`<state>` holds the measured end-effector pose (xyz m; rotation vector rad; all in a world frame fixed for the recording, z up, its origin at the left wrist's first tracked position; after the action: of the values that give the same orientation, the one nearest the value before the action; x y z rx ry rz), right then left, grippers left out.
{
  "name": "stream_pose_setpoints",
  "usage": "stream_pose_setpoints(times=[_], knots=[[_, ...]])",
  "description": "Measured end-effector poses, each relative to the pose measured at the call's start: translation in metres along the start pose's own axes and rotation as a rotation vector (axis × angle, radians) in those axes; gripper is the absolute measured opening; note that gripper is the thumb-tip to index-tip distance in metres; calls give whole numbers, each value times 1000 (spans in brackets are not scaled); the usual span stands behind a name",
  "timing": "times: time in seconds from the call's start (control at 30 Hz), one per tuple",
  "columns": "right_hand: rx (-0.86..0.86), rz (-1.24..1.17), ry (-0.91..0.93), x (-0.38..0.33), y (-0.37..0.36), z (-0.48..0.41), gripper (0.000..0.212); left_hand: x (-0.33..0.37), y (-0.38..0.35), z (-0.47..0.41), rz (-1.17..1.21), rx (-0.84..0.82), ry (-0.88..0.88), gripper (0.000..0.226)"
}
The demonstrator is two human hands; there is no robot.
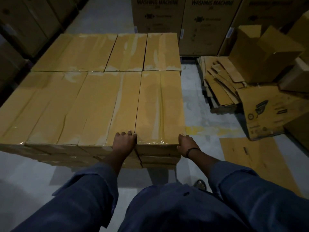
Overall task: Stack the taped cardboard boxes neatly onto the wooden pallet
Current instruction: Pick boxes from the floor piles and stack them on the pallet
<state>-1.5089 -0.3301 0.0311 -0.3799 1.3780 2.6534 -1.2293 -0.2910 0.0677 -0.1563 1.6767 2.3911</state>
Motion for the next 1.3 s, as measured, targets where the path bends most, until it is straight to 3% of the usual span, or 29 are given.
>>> stream_pose_setpoints(times=[0.2, 0.33, 0.43, 0.77, 0.97, 1.13, 1.3], knots=[[-85, 15, -14, 2, -4, -3, 40, -2, -7, 0, 49, 12, -13, 46], [-80, 17, -36, 4, -10, -2, 67, -5, -10, 2, 97, -23, -27, 62], [-33, -3, -20, 1, -11, 1, 76, -9, -15, 7, 103, -44, -32, 77], [-110, 43, 20, -3, -14, -3, 46, -7, -4, 13, 93, -78, -2, 52], [-134, 46, 35, -3, -8, 1, 43, -7, -3, 11, 80, -87, 2, 41], [-51, 36, 36, 2, -7, 4, 45, -12, -8, 12, 115, -57, -33, 49], [-21, 40, 60, -4, -12, 10, 53, -21, -27, 28, 200, -26, 5, 75]])
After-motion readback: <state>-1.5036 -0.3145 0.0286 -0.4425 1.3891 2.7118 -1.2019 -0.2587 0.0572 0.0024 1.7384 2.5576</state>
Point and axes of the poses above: each hand's wrist, its own z-axis away from the middle knuckle, its own y-axis out of the back of the hand, x = y × z, the point moved 7 cm from there along -z, towards the middle knuckle, and after that the axes turned 6 degrees about -x, right-handed, at the moved point
